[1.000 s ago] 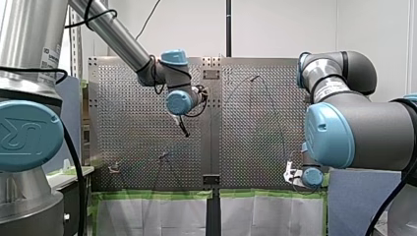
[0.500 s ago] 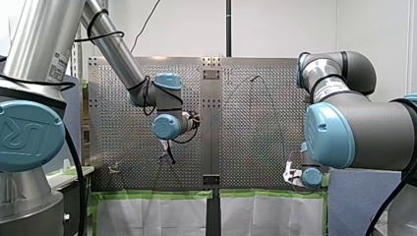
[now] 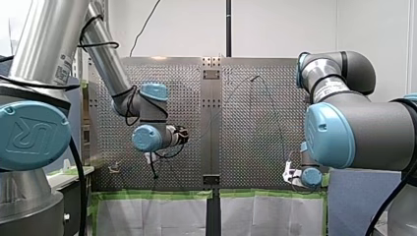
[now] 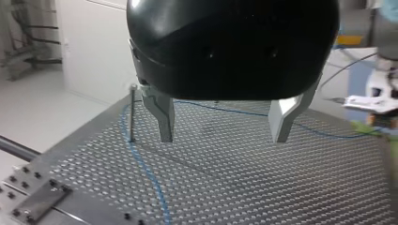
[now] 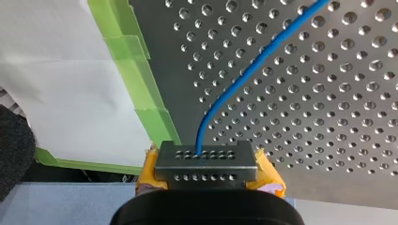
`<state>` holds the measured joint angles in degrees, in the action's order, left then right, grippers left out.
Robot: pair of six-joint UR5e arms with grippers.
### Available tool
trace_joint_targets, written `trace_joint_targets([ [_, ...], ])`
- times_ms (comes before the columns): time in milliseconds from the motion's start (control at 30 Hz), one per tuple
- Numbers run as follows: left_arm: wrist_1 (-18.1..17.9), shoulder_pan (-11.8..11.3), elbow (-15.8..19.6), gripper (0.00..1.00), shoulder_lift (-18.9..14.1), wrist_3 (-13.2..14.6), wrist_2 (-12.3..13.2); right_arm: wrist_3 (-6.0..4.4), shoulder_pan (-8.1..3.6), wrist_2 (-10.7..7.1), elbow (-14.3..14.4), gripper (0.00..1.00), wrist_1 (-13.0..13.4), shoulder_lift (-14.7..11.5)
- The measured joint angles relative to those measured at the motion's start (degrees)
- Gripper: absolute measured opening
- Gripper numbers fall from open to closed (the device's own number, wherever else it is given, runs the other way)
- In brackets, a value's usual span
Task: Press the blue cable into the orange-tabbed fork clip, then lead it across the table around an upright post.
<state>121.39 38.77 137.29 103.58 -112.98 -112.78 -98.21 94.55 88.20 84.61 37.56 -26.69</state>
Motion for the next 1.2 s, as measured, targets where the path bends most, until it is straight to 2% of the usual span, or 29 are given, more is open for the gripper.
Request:
trace_joint_targets([
  [133,-0.1,-0.6,2.1,1.0,0.0,0.1,1.1,0.01,0.04,-0.03,0.0,0.0,-0.3,0.0],
  [300,-0.2,-1.0,5.1,1.0,0.0,1.5,1.2,0.12,0.07,-0.03,0.0,0.0,-0.4,0.0],
  [400,-0.4,-1.2,6.0,1.0,0.0,2.3,1.1,0.75,0.21,-0.03,-0.1,0.0,-0.5,0.0],
  [567,-2.2,-1.4,5.9,1.0,0.0,3.4,1.0,2.81,0.87,-0.15,-0.7,0.0,-1.4,0.0],
  [667,-2.6,-1.4,5.4,1.0,0.0,4.3,1.1,3.39,1.16,-0.5,-1.0,0.0,-2.4,-0.1],
  [833,-2.8,-1.4,5.2,1.0,0.0,5.1,1.1,3.59,1.27,-0.79,-1.0,0.0,-3.4,-0.2],
  [1200,-2.8,-1.4,5.2,1.0,0.0,5.2,1.1,3.62,1.29,-0.82,-1.1,0.0,-3.5,-0.2],
])
